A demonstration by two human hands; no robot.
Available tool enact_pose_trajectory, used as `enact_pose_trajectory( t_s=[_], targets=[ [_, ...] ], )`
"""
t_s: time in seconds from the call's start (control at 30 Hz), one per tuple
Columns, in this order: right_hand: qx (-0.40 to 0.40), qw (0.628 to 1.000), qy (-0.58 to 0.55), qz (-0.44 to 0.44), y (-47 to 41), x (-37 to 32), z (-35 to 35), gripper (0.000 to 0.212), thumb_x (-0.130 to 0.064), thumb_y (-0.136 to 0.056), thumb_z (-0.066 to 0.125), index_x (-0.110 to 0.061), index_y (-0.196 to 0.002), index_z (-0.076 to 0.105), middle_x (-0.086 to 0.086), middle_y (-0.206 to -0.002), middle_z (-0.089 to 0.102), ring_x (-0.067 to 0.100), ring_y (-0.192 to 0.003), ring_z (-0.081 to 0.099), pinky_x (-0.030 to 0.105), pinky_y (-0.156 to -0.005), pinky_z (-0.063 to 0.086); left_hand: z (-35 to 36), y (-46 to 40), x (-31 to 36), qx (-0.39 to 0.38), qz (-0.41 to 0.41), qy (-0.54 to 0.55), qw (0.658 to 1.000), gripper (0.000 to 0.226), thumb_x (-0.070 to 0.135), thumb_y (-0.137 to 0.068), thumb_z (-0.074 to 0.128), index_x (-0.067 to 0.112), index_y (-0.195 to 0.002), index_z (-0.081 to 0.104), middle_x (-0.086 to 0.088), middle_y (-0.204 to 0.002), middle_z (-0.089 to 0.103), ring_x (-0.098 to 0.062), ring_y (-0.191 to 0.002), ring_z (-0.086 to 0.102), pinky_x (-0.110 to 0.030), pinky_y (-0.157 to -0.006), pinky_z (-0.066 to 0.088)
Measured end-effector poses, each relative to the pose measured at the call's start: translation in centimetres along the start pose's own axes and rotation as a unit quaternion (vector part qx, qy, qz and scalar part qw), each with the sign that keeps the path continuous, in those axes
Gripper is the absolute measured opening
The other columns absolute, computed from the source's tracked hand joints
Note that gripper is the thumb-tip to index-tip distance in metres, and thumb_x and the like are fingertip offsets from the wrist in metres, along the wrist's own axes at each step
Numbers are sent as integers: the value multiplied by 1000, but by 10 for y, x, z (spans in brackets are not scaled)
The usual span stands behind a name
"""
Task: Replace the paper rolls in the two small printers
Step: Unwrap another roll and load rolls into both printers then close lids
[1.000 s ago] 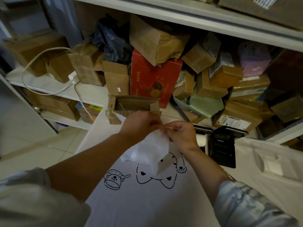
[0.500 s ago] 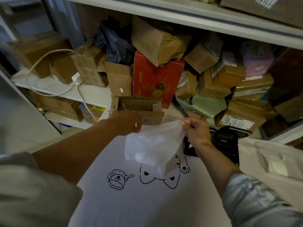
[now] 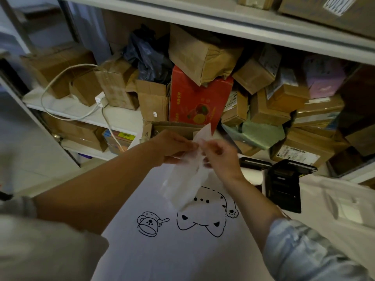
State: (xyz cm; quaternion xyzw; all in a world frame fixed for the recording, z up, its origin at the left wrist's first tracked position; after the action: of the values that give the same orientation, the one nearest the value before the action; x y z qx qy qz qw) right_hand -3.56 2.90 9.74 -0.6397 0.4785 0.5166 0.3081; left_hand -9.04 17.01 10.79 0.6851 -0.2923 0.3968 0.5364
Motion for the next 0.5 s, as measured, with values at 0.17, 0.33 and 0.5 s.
enact_pose_trajectory(
  t_s=[0.17,0.33,0.5],
  targets=[
    [-82,991,-74,69,12,7,17,9,-8,-82,72,-10,-84,63,10,-82,65,18,-71,63,22,-61,57,6,-4,-7,15,-12,47,999,16,20,-81,71,6,-87,65,-6,-84,69,-17,-80,67,-29,-68,58],
    [3,994,-16,106,0,25,-11,14,-8,-87,65,-13,-74,65,7,-78,66,22,-72,63,36,-73,60,-3,-3,-13,59,-9,117,991,7,15,-90,60,10,-94,64,-3,-78,70,-12,-69,68,-26,-55,58],
    [65,977,173,103,1,47,-36,13,-14,-81,70,-22,-79,61,-1,-85,64,24,-84,64,44,-84,55,10,-6,-38,3,-83,200,976,19,16,-98,47,8,-111,59,-11,-99,68,-24,-92,66,-39,-80,55]
  ],
)
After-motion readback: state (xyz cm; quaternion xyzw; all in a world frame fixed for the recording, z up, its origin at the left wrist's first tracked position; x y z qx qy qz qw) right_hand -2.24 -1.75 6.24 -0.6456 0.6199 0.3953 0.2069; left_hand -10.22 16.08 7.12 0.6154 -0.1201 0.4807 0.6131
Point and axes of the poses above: each hand's wrist, its own y-axis away from the middle knuckle, its own z-axis out of the palm, x = y × z, the point moved 3 cm from there along -y, towards the middle knuckle
